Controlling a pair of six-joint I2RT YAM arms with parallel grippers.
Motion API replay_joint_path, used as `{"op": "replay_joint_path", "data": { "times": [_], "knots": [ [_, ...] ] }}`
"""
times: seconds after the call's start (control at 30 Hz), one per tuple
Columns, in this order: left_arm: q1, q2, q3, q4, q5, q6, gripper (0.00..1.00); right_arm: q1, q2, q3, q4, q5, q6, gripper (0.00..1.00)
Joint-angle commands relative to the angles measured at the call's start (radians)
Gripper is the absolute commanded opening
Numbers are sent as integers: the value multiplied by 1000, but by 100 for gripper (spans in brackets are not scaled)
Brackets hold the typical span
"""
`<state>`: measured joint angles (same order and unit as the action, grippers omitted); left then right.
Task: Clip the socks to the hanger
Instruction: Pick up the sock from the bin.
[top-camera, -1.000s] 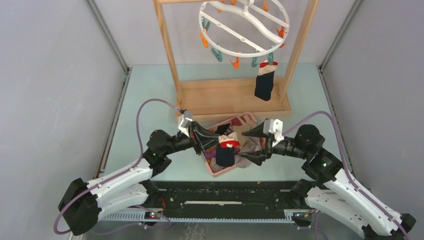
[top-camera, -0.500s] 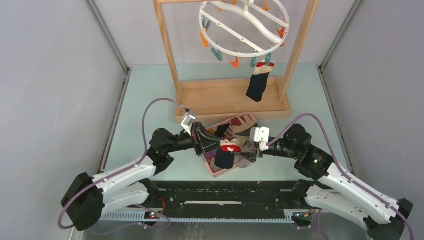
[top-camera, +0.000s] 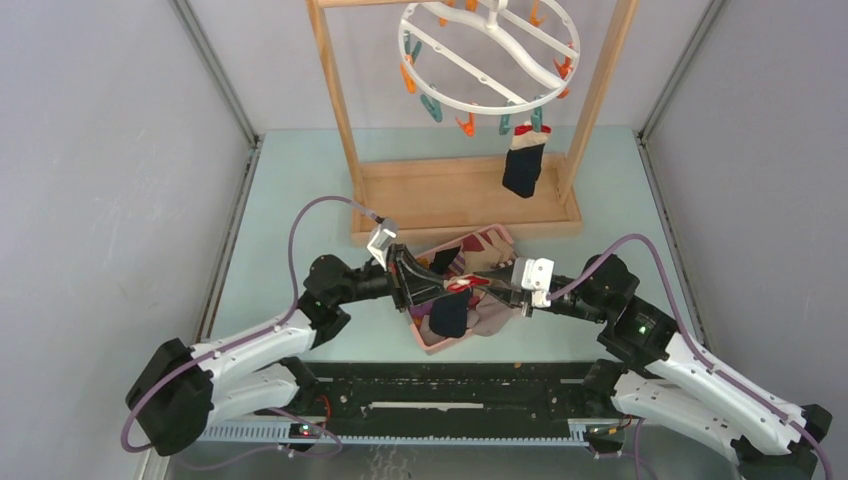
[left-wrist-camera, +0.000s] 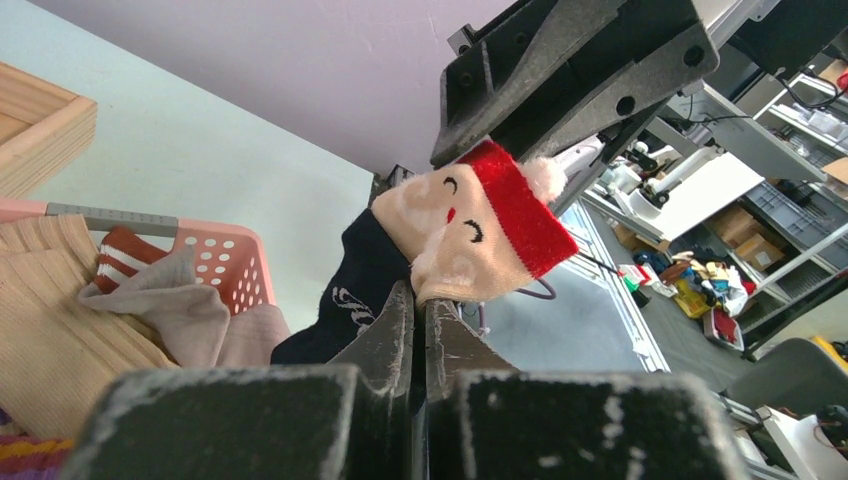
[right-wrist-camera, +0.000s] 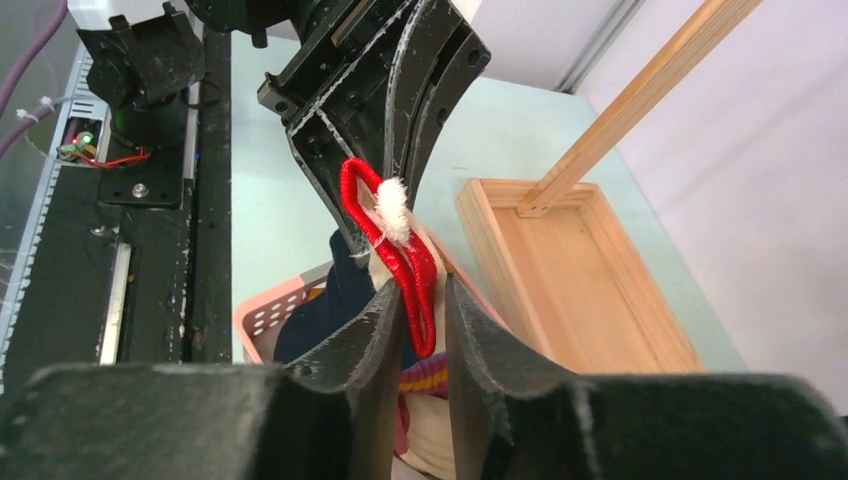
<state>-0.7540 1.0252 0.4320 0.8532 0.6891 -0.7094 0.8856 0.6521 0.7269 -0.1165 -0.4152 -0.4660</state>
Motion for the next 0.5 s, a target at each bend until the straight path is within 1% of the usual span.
{"op": "replay_joint_path", "data": {
  "times": [0.0, 0.07, 0.13, 0.2, 0.3, 0.4, 0.47],
  "knots": [
    [5, 7, 51, 52, 24, -15, 0, 10, -8, 28, 36, 22, 11, 22],
    [5, 9, 53, 53, 23, -14, 1, 10, -7, 28, 38, 24, 14, 11],
    [5, 8, 52, 55, 20, -12, 4, 10, -7, 27, 40, 24, 17, 4],
    [7, 0, 48, 58, 13, -4, 15, 11, -10, 28, 41, 26, 20, 2],
    [17, -45, 31, 38, 13, 40, 37, 10, -23, 27, 30, 42, 12, 1],
    [24, -165, 13, -61, -12, 167, 60, 9, -41, 27, 5, 50, -2, 2],
    [23, -256, 6, -138, -36, 270, 74, 7, -48, 28, -12, 46, -7, 2]
  ]
}}
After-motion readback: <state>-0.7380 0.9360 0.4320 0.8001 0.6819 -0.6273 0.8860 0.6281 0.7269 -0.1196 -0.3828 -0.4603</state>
